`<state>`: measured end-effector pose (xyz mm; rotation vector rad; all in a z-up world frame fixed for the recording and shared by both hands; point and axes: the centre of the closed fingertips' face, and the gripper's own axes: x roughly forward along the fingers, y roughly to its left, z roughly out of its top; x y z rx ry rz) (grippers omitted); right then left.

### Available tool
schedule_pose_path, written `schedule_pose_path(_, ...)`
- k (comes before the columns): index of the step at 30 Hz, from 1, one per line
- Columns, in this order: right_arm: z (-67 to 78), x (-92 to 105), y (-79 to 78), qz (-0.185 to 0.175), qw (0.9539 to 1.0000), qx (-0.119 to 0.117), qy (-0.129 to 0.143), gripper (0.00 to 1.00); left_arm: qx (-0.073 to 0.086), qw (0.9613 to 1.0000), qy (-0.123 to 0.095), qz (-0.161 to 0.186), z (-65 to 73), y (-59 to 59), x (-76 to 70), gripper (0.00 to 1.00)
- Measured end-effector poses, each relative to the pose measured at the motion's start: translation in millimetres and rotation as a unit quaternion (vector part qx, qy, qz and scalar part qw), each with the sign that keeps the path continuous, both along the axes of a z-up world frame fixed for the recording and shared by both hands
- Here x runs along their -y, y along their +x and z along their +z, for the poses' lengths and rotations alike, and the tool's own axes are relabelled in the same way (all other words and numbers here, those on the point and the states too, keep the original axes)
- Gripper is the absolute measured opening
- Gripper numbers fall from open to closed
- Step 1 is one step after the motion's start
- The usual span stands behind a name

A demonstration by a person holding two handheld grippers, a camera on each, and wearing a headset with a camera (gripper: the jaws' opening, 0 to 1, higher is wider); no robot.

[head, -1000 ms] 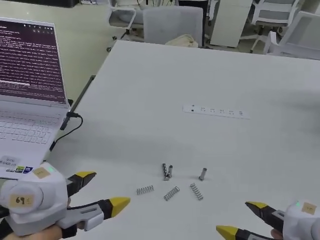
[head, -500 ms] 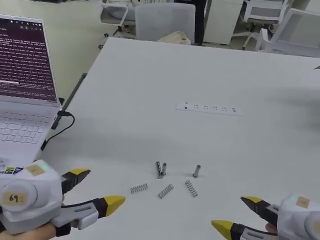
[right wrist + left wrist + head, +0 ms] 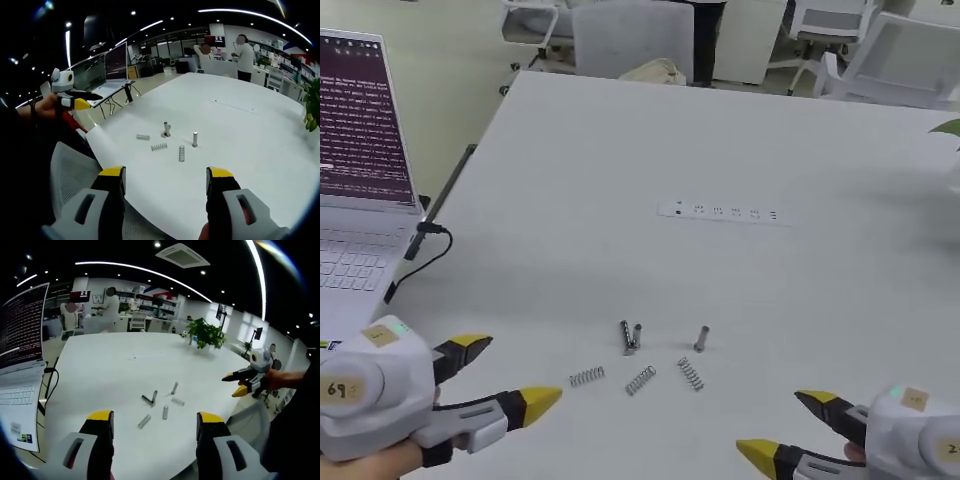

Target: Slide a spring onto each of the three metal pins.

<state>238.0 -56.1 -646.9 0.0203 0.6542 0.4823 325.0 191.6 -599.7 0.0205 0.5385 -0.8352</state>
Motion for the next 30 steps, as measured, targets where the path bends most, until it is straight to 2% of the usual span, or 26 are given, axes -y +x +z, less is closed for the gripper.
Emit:
schedule_pose_path(15, 0.3, 9.0, -1.3, -0.016, 0.9999, -0.002, -0.003, 0.63, -0.016, 0.9997, -0.019, 0.0, -10.3, 33.4, 14.8, 0.59)
schedule_pose_path(30, -1.7, 11.2, 0.1, -0.023, 0.9997, -0.009, -0.006, 0.62, -0.036, 0.9991, -0.023, 0.007, -33.4, 67.5, 38.2, 0.56)
